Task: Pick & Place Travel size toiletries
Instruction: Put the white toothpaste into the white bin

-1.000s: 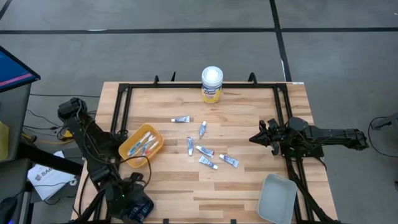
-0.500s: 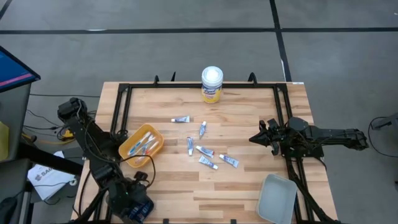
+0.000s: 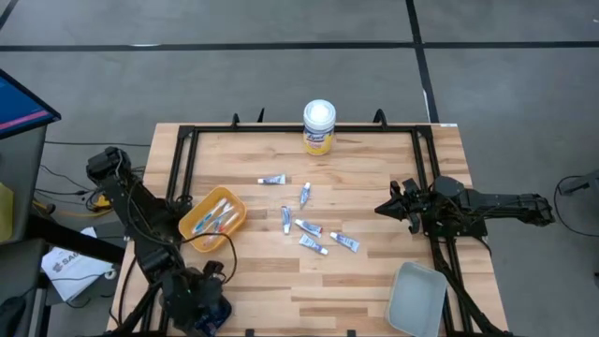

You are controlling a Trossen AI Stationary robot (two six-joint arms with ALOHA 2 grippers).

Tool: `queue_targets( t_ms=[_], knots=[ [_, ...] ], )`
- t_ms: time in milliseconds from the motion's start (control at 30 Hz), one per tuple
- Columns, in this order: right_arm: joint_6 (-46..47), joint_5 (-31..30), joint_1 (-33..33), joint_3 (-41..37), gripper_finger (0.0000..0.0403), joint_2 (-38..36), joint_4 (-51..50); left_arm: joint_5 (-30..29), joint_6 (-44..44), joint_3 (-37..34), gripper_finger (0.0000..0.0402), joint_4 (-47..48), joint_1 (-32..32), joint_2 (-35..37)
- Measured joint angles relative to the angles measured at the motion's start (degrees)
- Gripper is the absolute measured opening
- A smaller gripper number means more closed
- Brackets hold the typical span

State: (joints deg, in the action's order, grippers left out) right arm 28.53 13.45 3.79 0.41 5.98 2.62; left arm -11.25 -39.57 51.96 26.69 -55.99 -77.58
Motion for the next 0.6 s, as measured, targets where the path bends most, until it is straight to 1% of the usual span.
queue_targets(
  t_ms=[100, 167, 233, 300, 367, 433, 467, 500, 567, 600],
  knots=[
    [0.0, 0.0, 0.0, 0.0, 0.0, 0.0, 0.0, -10.8, -9.0, 0.0, 0.0208, 0.5, 1.6, 2.1],
    [0.0, 0.0, 0.0, 0.0, 0.0, 0.0, 0.0, -18.3, -9.8, 0.0, 0.0195, 0.1, 2.9, 4.9],
    [0.0, 0.0, 0.0, 0.0, 0.0, 0.0, 0.0, -26.6, -6.3, 0.0, 0.0169, 0.1, 3.2, 8.5],
    [0.0, 0.0, 0.0, 0.0, 0.0, 0.0, 0.0, -33.1, 0.2, 0.0, 0.0129, -1.2, 3.1, 13.3],
    [0.0, 0.0, 0.0, 0.0, 0.0, 0.0, 0.0, -37.6, 6.3, 0.0, 0.0078, -2.2, 3.1, 18.6],
    [0.0, 0.0, 0.0, 0.0, 0.0, 0.0, 0.0, -41.3, 8.9, 0.0, 0.0026, -2.7, 3.2, 24.4],
    [0.0, 0.0, 0.0, 0.0, 0.0, 0.0, 0.0, -42.9, 9.2, 0.0, 0.0014, -2.9, 3.2, 27.7],
    [0.0, 0.0, 0.0, 0.0, 0.0, 0.0, 0.0, -44.0, 9.2, 0.0, 0.0011, -2.9, 3.2, 30.7],
    [0.0, 0.0, 0.0, 0.0, 0.0, 0.0, 0.0, -44.6, 9.8, 0.0, 0.0009, -3.2, 3.2, 37.0],
    [0.0, 0.0, 0.0, 0.0, 0.0, 0.0, 0.0, -43.9, 11.0, 0.0, 0.0006, -3.5, 3.2, 39.7]
  ],
)
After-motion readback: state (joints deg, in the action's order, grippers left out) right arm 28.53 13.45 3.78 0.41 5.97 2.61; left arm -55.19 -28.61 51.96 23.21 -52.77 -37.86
